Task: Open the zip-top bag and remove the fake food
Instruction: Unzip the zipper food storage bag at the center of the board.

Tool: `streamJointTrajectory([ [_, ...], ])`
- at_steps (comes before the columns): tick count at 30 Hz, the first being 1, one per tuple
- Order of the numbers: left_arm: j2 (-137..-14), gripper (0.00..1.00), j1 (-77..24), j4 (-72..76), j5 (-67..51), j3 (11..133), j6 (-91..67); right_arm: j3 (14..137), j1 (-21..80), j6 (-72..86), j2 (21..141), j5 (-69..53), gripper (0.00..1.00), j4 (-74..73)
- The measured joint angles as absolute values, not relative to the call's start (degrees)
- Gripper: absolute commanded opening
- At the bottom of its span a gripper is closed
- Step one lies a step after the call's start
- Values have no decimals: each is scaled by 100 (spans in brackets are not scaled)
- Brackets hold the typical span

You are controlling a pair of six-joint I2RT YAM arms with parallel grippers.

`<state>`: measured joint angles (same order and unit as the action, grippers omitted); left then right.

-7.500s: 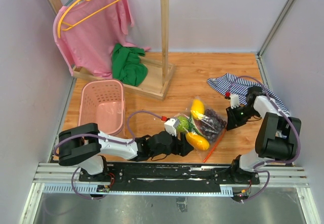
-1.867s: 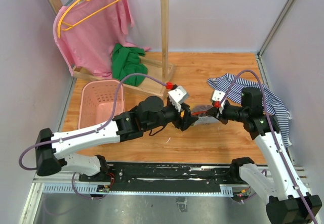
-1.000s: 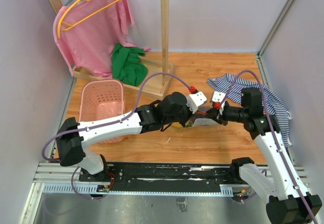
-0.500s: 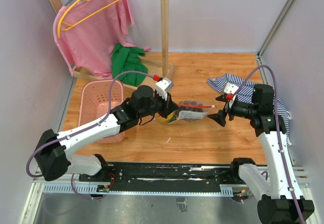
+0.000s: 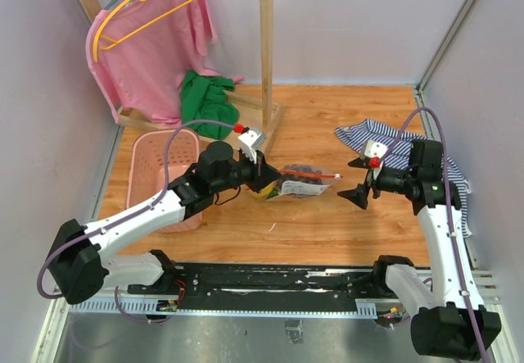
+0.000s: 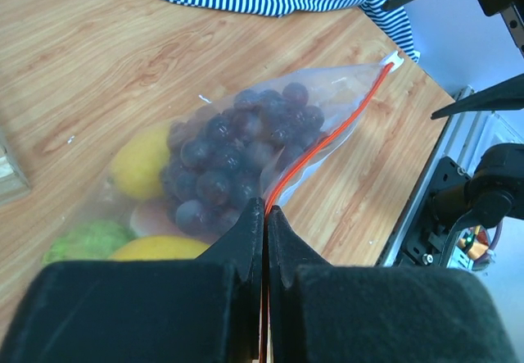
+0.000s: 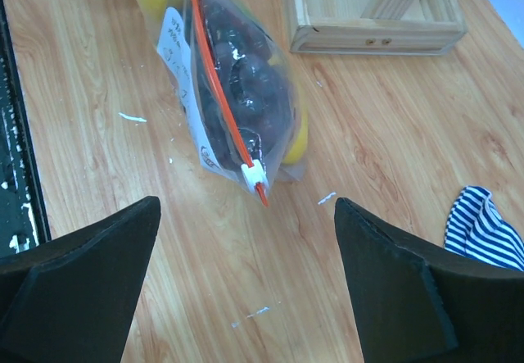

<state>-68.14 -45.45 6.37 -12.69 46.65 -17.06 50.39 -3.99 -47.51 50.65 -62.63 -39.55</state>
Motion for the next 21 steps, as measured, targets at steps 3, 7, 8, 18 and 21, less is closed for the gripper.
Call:
streamJointTrajectory([
  [3, -6733, 0, -4539, 757, -1319, 4521, -1721, 4932, -460, -5116, 5078, -6547, 87, -4062],
  [7, -6637, 0, -4515, 832, -1382, 4366, -1761, 4718, -458, -5544, 5094, -6936, 80, -4088],
  [8, -6617, 0, -4506, 851, -1391, 4340, -1769, 4657, -458, -5658, 5105, -7028, 77, -4095],
  [18, -6587, 0, -4475, 987, -1452, 4250, -1815, 4278, -373, -6149, 5312, -7363, 46, -3833],
  [21, -6587, 0, -4475, 1017, -1494, 4230, -1835, 4233, -279, -6038, 5315, -7352, 39, -3590],
])
